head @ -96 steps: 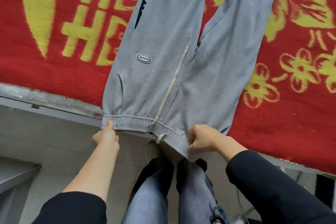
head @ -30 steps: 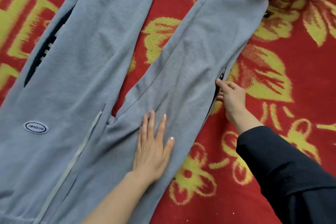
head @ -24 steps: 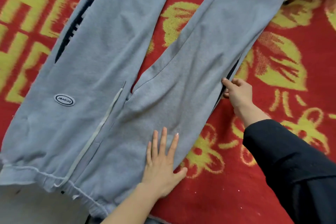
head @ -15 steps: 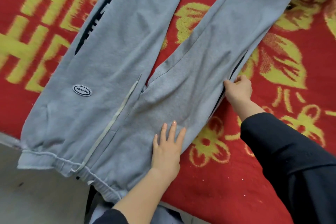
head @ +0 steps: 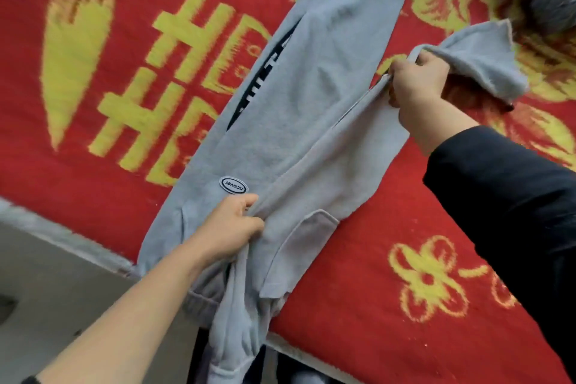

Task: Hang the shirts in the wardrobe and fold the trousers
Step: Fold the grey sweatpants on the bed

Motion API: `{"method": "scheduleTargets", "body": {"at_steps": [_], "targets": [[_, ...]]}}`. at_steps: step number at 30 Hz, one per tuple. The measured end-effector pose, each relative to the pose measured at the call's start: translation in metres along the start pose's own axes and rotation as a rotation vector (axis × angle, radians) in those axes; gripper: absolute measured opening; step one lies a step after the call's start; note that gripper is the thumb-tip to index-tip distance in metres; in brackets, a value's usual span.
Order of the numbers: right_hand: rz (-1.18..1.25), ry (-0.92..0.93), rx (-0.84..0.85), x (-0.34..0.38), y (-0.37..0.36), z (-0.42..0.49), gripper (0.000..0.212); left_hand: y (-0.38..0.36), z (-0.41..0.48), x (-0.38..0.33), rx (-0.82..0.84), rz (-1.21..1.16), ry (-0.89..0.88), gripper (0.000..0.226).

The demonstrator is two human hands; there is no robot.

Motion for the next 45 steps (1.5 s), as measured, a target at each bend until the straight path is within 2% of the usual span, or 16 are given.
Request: {"method": "scheduleTargets", "body": {"at_steps": [5, 7, 9, 11, 13, 15, 20, 24, 27, 29, 31, 35, 37, 40, 42, 45], "targets": [[0.052, 0.034, 0.303, 0.022, -0.093, -0.041, 0.012, 0.093, 0.025, 0.042, -0.355, -0.141, 0.077, 0.017], [-0.157, -0.026, 0.473, 0.004, -0.113, -0.058, 0.039, 0.106, 0.027, 0.065, -0.404, -0.067, 0.129, 0.025], [-0.429, -0.03, 0.589, -0.024, -0.129, -0.071, 0.067, 0.108, 0.024, 0.09, -0.296, 0.06, 0.169, 0.03], [-0.59, -0.004, 0.654, -0.044, -0.138, -0.083, 0.072, 0.106, 0.019, 0.103, -0.281, 0.238, 0.11, 0.02], [-0.664, 0.041, 0.655, -0.053, -0.142, -0.088, 0.07, 0.113, 0.016, 0.101, -0.45, 0.293, 0.03, 0.016], [-0.634, 0.05, 0.612, -0.054, -0.142, -0.083, 0.068, 0.12, 0.021, 0.101, -0.54, 0.252, 0.035, 0.019], [-0.635, 0.062, 0.519, -0.05, -0.135, -0.064, 0.058, 0.118, 0.05, 0.082, -0.272, 0.458, 0.144, 0.045], [-0.558, 0.075, 0.2, -0.045, -0.113, -0.039, 0.042, 0.109, 0.081, 0.023, -0.336, 0.482, -0.138, 0.08], [-0.572, -0.023, -0.132, -0.048, -0.082, -0.006, 0.035, 0.086, 0.123, -0.024, -0.278, 0.635, -0.348, 0.083], [-0.481, -0.162, -0.209, -0.061, -0.067, 0.015, 0.027, 0.074, 0.157, -0.049, -0.243, 0.714, -0.42, 0.079], [-0.259, -0.295, -0.3, -0.071, -0.056, 0.032, 0.014, 0.066, 0.189, -0.067, -0.223, 0.749, -0.455, 0.078], [0.562, -0.556, -0.487, -0.074, -0.045, 0.061, 0.012, 0.067, 0.235, -0.08, -0.167, 0.834, -0.428, 0.089], [0.677, -0.585, -0.555, -0.067, -0.042, 0.082, 0.015, 0.072, 0.245, -0.086, -0.143, 0.949, -0.429, 0.096], [0.453, -0.48, -0.657, -0.035, -0.045, 0.115, 0.04, 0.076, 0.251, -0.096, -0.094, 1.025, -0.399, 0.103], [0.351, -0.241, -0.64, 0.011, -0.056, 0.139, 0.064, 0.076, 0.253, -0.103, -0.061, 1.025, -0.372, 0.106], [0.224, 0.077, -0.48, 0.081, -0.087, 0.175, 0.054, 0.074, 0.254, -0.105, -0.036, 0.98, -0.334, 0.109]]}}
Point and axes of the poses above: each hand's wrist, its own z-axis towards the middle knuckle, its own y-axis out of the back of the hand, x = y × z, the point moved 3 cm from there along z, towards the middle knuckle, and after that the axes turned 5 degrees about -x, right-handed, at the moved point
